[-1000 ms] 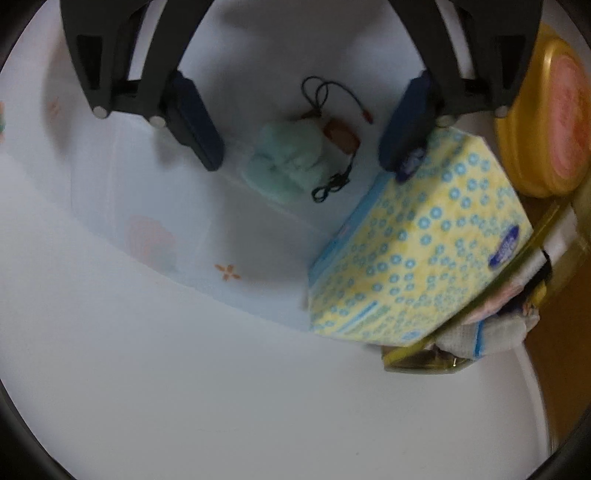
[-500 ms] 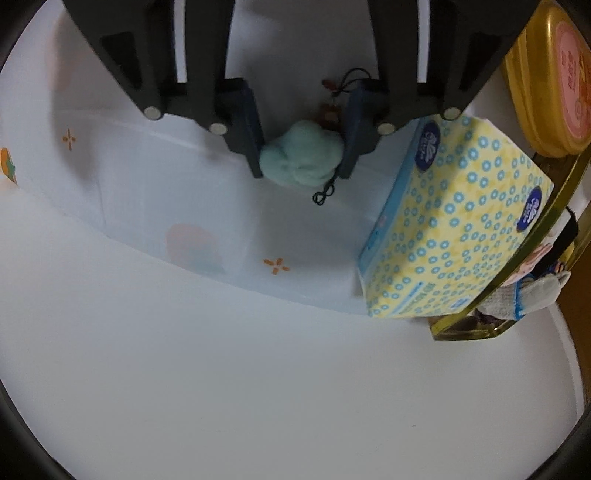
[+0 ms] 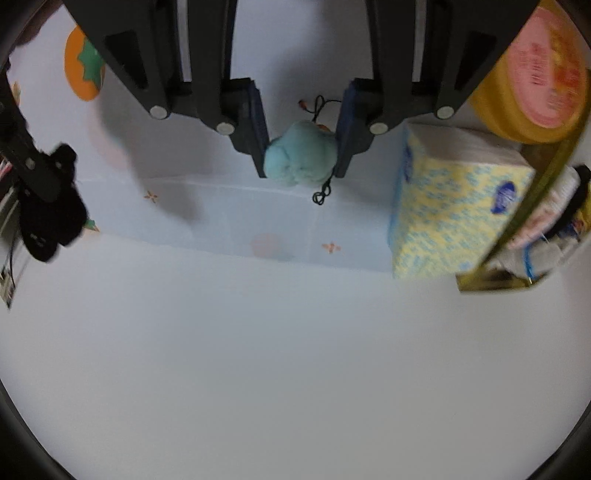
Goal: Organize soft objects
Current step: 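Carry the black scrunchie and green plush over the gold tray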
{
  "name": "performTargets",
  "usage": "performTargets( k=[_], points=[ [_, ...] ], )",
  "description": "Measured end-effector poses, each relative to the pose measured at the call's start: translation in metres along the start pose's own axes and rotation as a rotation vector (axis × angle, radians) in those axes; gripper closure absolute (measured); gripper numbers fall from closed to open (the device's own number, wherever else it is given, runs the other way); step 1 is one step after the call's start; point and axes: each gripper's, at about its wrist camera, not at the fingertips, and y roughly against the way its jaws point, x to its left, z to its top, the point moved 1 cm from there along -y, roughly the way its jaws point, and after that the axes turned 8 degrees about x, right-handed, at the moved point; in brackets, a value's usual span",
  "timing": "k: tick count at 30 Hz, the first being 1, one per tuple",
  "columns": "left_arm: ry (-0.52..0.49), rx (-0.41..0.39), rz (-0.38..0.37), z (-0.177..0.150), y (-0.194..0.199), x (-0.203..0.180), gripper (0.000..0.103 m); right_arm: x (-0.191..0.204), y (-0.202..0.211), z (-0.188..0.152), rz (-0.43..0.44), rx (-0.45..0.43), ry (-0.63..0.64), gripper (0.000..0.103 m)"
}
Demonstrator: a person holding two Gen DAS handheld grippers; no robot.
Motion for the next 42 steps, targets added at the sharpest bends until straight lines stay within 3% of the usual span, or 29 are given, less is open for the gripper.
performTargets(
  k=[6,13,18,42],
  points=[
    [-0.063,-0.062,0.009,-0.014,0.026,-0.006,0.071,0.007,0.003,-0.006,-0.007,-0.026,0.011,0.061],
    [-0.093,-0.077,-0.002,-0.017,0.036,-0.008,0.071,0.007,0.008,-0.013,-0.022,-0.035,-0.024,0.061],
    [-0.096,-0.079,-0.005,-0.014,0.021,-0.003,0.071,0.009,0.018,-0.021,-0.032,-0.042,-0.039,0.061],
    [-0.189,-0.121,-0.067,-0.029,0.042,0.028,0.071,0.039,0.066,-0.061,-0.087,-0.109,0.02,0.061]
  ],
)
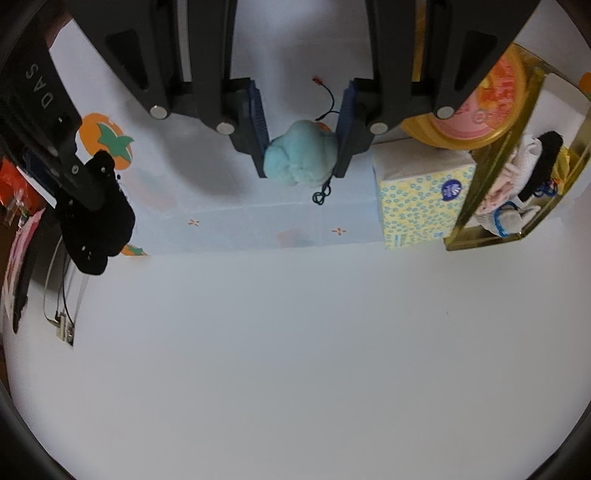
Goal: Organize soft objects
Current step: 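Carry the black scrunchie and green plush over the gold tray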
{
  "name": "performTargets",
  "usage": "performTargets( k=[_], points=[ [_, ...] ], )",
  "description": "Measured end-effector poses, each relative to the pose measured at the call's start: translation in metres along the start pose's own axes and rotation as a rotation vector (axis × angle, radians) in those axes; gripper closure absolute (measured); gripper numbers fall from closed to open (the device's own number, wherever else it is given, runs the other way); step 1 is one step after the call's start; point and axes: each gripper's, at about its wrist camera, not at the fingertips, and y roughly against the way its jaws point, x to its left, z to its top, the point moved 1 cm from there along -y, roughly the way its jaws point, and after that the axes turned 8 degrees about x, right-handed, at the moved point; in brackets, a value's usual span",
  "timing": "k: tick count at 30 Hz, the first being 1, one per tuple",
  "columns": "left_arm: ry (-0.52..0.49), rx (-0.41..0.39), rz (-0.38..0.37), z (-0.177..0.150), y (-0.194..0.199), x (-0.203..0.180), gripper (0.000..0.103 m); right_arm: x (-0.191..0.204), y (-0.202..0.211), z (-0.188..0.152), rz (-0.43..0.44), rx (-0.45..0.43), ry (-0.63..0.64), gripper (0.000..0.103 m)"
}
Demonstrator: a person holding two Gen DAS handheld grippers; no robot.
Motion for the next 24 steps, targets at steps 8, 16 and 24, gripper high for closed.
performTargets(
  k=[8,16,24],
  points=[
    [-0.007,-0.024,-0.022,-0.003,0.016,0.014,0.071,0.018,0.029,-0.008,-0.03,-0.088,0.046,0.061],
    [-0.011,-0.066,-0.035,-0.001,0.038,0.038,0.071,0.032,0.05,-0.011,-0.002,-0.114,0.001,0.061],
    [0.021,-0.089,-0.021,0.004,0.051,0.075,0.071,0.072,0.058,-0.011,0.07,-0.112,0.023,0.061]
  ],
)
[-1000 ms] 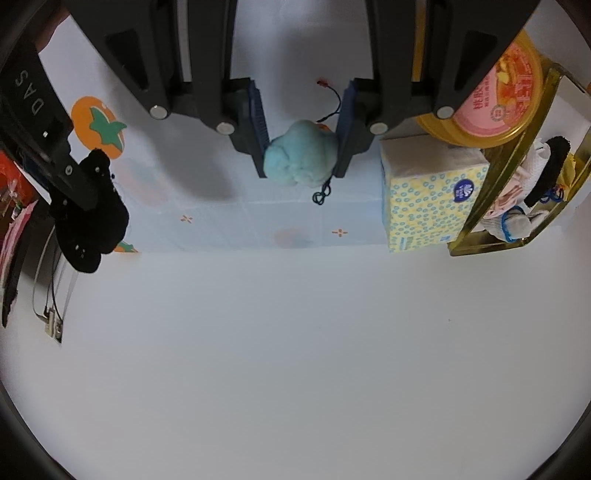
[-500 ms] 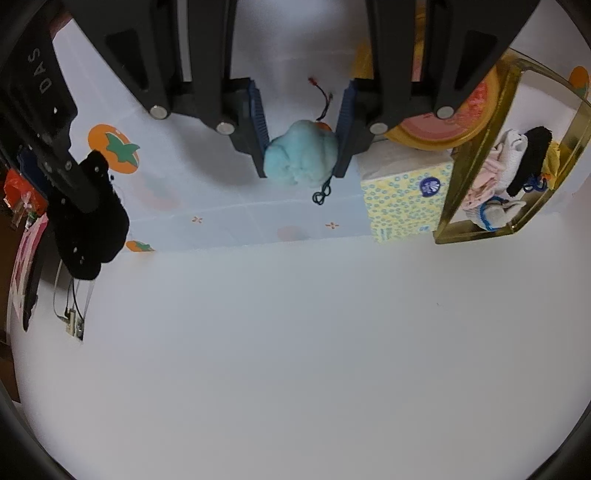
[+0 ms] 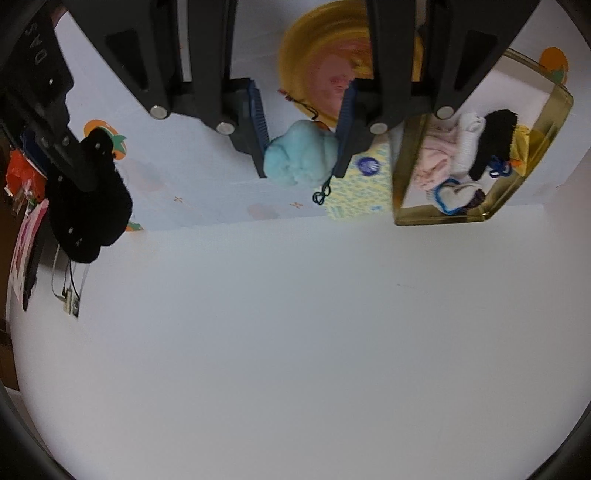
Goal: Organize soft objects
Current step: 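Carry the black scrunchie and green plush over the gold tray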
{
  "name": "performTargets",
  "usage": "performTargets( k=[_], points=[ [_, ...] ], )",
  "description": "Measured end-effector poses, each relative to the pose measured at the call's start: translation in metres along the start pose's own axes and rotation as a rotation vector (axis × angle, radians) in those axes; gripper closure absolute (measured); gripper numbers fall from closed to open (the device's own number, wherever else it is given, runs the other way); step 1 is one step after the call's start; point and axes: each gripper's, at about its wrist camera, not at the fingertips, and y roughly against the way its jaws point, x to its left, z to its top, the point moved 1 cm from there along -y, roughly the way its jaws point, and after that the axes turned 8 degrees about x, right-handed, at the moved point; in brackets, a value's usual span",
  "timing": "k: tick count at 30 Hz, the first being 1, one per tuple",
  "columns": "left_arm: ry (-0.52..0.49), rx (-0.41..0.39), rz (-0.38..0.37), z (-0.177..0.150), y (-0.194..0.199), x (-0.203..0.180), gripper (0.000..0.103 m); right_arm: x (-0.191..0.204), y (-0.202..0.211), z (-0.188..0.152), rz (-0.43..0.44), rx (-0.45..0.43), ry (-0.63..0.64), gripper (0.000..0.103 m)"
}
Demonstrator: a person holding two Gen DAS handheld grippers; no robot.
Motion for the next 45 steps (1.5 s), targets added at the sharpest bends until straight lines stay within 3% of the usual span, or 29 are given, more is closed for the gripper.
performTargets(
  k=[21,26,33,39,45],
  points=[
    [0.144,-0.052,0.106,0.021,0.024,0.116,0.071,0.101,-0.01,0.009,0.201,0.012,0.1,0.061],
    [0.191,-0.053,0.117,0.025,0.029,0.153,0.071,0.098,-0.01,0.009,0.202,-0.002,0.093,0.061],
    [0.25,-0.057,-0.012,0.026,0.036,0.19,0.071,0.088,-0.026,0.006,0.217,0.03,0.076,0.061],
    [0.254,-0.084,-0.036,0.026,0.043,0.194,0.071,0.069,-0.044,0.011,0.209,0.022,0.068,0.061],
    [0.151,-0.116,-0.058,0.027,0.05,0.171,0.071,0.034,-0.047,0.016,0.123,-0.008,0.017,0.061]
  ],
)
